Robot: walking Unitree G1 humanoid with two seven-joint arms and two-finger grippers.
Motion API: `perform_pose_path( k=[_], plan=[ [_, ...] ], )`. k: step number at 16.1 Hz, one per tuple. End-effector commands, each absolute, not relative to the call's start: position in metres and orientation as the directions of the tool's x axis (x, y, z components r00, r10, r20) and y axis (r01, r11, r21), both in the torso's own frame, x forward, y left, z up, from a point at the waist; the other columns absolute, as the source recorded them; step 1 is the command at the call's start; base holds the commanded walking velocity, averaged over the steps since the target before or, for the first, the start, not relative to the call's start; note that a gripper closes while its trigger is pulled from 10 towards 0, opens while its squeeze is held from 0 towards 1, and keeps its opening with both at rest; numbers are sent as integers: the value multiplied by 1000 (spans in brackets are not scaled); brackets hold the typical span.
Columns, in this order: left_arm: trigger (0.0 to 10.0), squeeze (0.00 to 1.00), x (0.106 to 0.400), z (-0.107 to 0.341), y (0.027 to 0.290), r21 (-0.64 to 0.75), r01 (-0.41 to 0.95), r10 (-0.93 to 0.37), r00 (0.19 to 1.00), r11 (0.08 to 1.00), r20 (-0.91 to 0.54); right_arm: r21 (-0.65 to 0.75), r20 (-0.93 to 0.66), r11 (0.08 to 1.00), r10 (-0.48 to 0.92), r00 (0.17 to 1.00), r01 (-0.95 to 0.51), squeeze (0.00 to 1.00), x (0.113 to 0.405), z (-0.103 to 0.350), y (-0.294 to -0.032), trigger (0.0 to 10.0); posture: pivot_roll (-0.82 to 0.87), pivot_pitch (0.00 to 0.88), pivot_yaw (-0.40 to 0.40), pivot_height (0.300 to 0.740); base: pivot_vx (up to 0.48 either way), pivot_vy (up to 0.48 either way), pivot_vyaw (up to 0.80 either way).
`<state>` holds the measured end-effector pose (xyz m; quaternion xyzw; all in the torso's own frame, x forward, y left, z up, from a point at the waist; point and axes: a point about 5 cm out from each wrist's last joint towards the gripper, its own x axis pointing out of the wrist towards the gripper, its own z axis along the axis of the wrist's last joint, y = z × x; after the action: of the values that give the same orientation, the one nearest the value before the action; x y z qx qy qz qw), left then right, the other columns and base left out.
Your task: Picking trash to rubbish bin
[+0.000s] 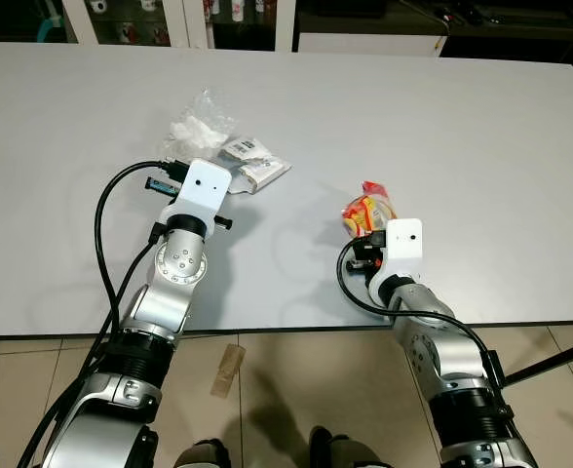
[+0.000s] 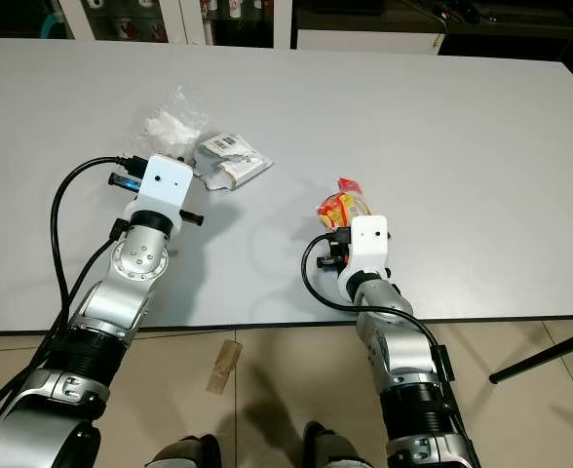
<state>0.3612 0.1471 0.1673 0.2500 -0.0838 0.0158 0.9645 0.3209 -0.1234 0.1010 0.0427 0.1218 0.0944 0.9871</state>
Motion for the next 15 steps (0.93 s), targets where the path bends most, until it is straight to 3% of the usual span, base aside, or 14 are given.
perform_pose_path(
  k=[1, 12, 13, 15],
  plan=[
    [10000, 0, 359, 165, 144, 484, -53, -29, 987, 873, 161, 113, -277, 981, 184, 943, -158, 0, 319, 92, -126, 0, -47, 121, -43, 740, 0, 0, 0],
    [10000, 0, 358, 163, 137, 481, -26, -55, 987, 876, 153, 94, -222, 986, 156, 963, -138, 0, 328, 105, -128, 0, -44, 71, -28, 740, 0, 0, 0],
    [10000, 0, 358, 162, 137, 480, -23, -59, 986, 877, 154, 82, -179, 990, 129, 975, -116, 0, 333, 116, -131, 10000, -44, 66, -27, 740, 0, 0, 0],
    [10000, 0, 357, 163, 136, 453, -19, -68, 982, 891, 174, 114, -40, 990, 86, 996, -80, 0, 340, 144, -137, 10000, -42, 59, -26, 740, 0, 0, 0]
  ],
)
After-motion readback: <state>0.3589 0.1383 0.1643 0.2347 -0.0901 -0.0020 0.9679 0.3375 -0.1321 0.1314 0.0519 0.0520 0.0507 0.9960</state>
